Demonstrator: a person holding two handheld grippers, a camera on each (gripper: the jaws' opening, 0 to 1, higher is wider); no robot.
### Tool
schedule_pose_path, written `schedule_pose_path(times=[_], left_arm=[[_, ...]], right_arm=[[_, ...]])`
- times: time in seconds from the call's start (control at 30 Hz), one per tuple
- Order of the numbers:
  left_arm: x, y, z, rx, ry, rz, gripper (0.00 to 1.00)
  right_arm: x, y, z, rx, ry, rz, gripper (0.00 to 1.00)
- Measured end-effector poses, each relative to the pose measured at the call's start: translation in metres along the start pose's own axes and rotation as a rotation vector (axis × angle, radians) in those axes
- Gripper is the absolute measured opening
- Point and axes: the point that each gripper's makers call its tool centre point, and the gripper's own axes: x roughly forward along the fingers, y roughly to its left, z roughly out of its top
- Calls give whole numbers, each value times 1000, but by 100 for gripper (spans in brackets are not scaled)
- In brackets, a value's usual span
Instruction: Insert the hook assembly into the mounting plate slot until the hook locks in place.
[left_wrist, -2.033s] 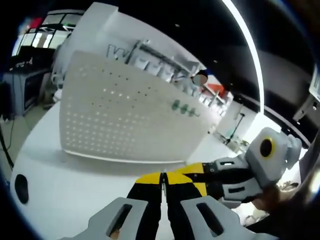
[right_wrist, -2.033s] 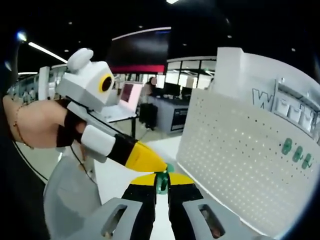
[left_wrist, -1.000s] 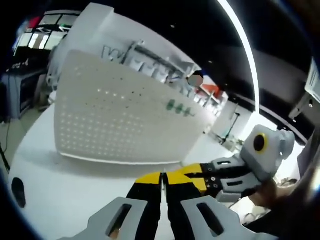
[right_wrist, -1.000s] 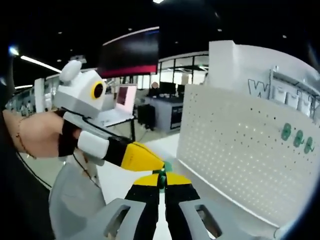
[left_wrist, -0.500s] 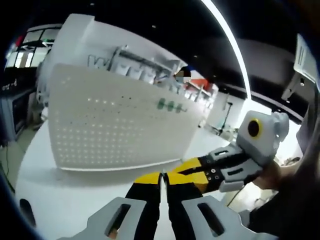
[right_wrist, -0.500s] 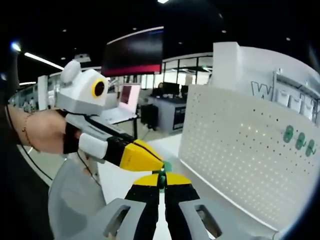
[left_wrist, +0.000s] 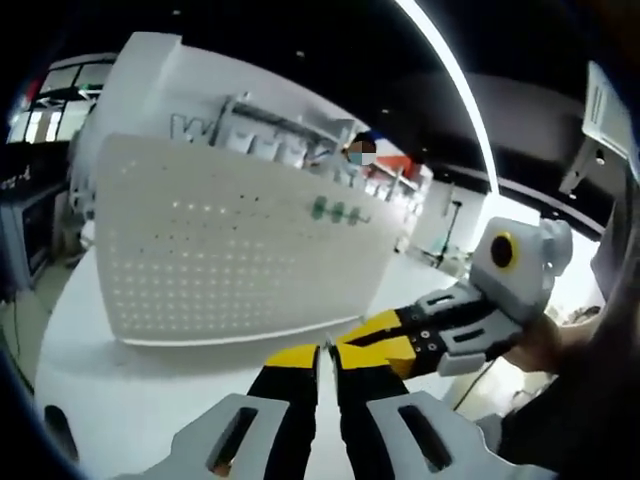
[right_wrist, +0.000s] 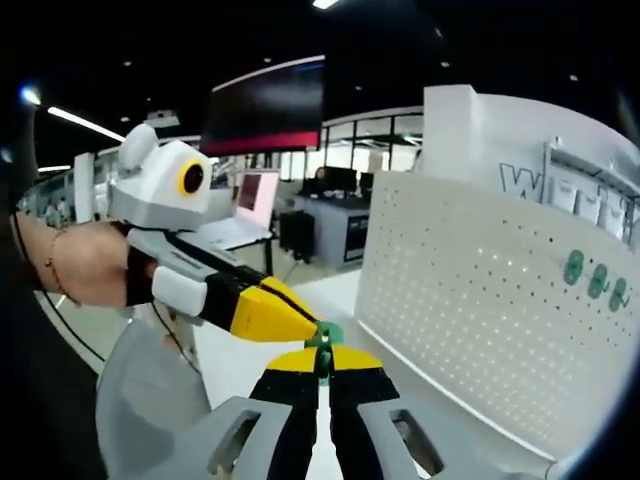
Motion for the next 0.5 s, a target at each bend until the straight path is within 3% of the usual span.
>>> schedule_pose_path(times=[0.2,0.33,0.5], left_arm=[[-2,-1,0,-5,-2,-3,22],[-1,-4,1,-7,-7,-8,38],[0,-9,1,32,2,-26,50]], right_arm=[[-3,-6,0,-14,-7,-18,0],[-5,-9,-1,-8,-7,-25,0],[-9,-15,-4,13,-10,-36,0]])
